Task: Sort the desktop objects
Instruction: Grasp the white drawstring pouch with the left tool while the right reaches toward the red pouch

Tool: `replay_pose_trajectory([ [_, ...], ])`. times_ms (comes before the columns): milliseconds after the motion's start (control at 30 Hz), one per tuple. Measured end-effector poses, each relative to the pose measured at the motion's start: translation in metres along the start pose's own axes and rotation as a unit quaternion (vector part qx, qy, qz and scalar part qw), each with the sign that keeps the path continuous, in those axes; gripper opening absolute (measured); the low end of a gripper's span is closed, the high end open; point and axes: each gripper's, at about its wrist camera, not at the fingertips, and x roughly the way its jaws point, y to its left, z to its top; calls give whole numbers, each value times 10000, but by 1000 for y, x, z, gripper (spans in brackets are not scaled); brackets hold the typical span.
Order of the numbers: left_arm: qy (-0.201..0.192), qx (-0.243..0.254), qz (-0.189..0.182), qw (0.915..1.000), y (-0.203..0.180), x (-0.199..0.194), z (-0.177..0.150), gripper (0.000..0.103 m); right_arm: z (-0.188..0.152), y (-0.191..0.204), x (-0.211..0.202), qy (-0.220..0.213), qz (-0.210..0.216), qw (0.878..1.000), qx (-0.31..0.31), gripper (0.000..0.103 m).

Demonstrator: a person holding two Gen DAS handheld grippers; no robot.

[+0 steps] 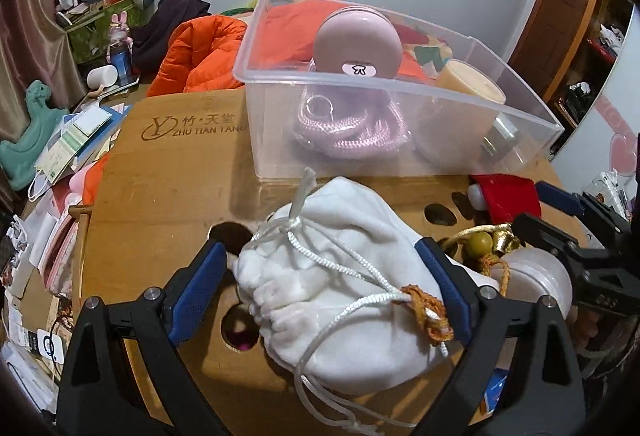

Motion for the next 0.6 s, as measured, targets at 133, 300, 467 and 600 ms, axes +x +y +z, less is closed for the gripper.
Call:
replay_pose_trajectory([
  [133,-74,-44,-4,10000,-2,-4,-7,95,-1,2,0,-45,-113,9999,-53,73],
  [300,-128,13,-204,9997,-8,-10,-9,69,0,-4,-5,-124,-230,9997,11,48],
  [467,-231,17,-229,9995,-9,-14,-9,55,1,-12,-8,-140,-322,9994,80,19],
  [600,-376,138,-47,9992,-14,-21,-9,42,2,-21,-11,-162,-213,9993,268,14],
])
